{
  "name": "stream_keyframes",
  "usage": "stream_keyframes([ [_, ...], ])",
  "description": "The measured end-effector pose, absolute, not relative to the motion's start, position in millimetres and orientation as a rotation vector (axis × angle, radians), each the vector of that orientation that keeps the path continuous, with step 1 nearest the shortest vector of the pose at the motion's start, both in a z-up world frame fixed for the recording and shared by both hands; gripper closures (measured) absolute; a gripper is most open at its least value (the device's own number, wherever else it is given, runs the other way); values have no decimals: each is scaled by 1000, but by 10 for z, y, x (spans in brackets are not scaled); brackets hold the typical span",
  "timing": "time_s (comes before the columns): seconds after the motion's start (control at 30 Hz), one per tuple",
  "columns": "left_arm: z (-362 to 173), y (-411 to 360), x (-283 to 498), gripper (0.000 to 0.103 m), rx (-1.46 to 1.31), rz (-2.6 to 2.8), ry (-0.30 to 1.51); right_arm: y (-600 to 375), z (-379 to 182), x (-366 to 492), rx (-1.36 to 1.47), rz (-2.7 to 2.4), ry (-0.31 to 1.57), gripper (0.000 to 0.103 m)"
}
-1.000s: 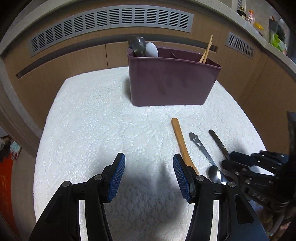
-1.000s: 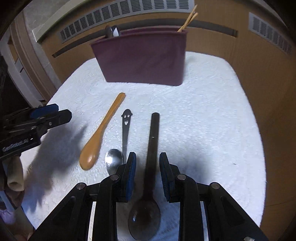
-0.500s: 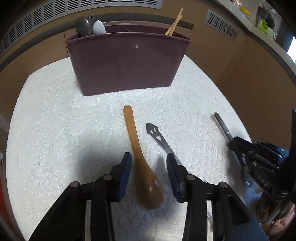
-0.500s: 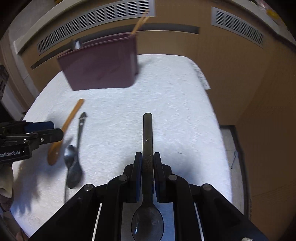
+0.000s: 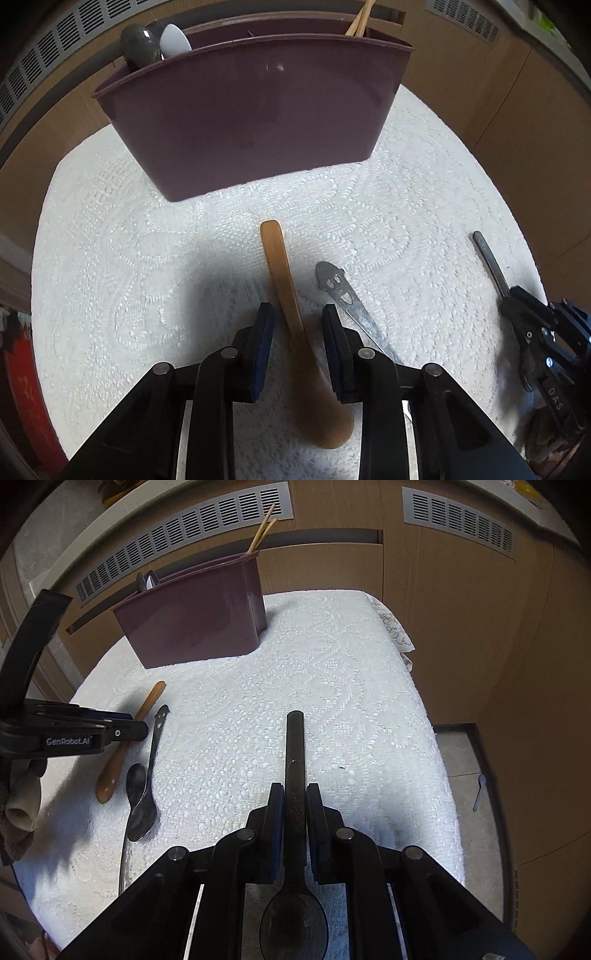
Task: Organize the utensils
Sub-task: 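Grasp the dark metal spoon with the right tool while the left tool grasps the wooden spoon, then carry the wooden spoon and dark spoon over the maroon caddy and open both tools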
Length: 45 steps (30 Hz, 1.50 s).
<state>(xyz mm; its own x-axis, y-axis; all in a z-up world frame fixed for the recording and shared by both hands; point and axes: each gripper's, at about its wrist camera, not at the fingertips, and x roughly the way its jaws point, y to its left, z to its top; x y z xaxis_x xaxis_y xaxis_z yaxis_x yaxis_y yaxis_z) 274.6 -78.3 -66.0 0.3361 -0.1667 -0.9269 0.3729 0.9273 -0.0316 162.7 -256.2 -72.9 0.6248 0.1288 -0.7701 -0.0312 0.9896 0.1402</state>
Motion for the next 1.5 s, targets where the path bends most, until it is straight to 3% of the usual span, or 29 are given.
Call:
stream_keyframes([
  [0.2, -670, -840, 2978, 76, 162, -350, 1232, -2572, -728, 1609, 128, 102, 881, 92],
  [0.23, -667, -859, 2986, 86, 169, -345, 1223, -2584, -730, 1604, 132, 102, 881, 92],
  [0.3, -662, -872, 2959, 92, 188, -343, 1192, -2586, -731, 1606, 135, 103, 882, 92],
  [0.7, -141, -513, 2131, 92, -4, -465, 882, -2533, -411, 1500, 164, 151, 803, 92],
  [1.5, 304, -248, 1729, 92, -74, -490, 750, -2280, -21, 1351, 62, 136, 716, 92],
])
